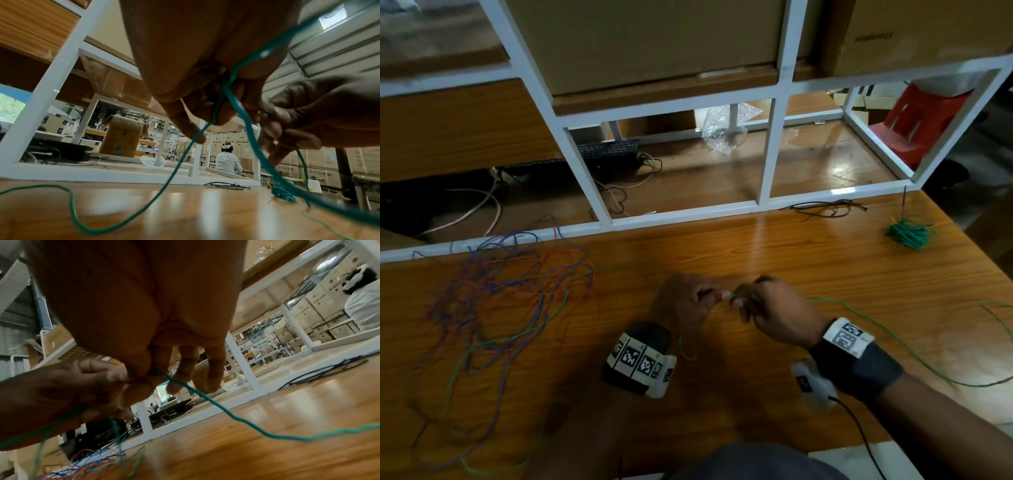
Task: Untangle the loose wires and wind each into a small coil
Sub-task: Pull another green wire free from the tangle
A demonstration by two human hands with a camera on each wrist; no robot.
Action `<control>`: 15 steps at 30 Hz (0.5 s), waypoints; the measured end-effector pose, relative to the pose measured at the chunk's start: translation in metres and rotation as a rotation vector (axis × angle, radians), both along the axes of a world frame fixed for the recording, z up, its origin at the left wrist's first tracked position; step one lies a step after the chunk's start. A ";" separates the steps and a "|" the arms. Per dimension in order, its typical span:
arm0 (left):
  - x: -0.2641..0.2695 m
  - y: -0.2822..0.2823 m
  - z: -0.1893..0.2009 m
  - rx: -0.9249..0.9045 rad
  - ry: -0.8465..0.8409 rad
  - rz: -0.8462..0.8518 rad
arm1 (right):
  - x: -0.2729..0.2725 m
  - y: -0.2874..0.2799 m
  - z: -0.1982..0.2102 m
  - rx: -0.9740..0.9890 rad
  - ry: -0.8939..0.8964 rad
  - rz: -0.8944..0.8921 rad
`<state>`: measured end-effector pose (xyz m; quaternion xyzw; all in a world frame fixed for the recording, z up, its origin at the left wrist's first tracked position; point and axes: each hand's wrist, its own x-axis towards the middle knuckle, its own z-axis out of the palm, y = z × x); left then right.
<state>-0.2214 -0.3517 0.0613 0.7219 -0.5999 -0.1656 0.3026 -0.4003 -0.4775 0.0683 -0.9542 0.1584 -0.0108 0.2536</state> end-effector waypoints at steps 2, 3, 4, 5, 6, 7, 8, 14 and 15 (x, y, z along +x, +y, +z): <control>0.005 0.008 0.004 0.009 0.021 0.005 | -0.008 -0.008 0.006 -0.060 -0.051 -0.006; 0.011 0.014 0.005 0.021 0.041 0.015 | -0.014 -0.016 0.009 -0.095 -0.047 -0.030; 0.019 0.020 0.006 0.031 0.077 0.046 | -0.021 -0.026 0.014 -0.120 -0.049 -0.075; 0.028 0.027 0.006 0.029 0.128 0.094 | -0.029 -0.037 0.019 -0.135 -0.064 -0.134; 0.038 0.034 0.006 0.017 0.184 0.148 | -0.039 -0.048 0.023 -0.159 -0.094 -0.186; 0.047 0.041 0.006 0.005 0.216 0.189 | -0.047 -0.057 0.025 -0.218 -0.121 -0.218; 0.054 0.046 0.006 -0.008 0.220 0.207 | -0.054 -0.064 0.026 -0.285 -0.133 -0.227; 0.086 0.059 0.002 -0.147 0.231 0.333 | -0.085 -0.093 0.017 -0.361 -0.111 -0.346; 0.091 0.061 0.002 -0.165 0.215 0.327 | -0.089 -0.095 0.014 -0.365 -0.081 -0.348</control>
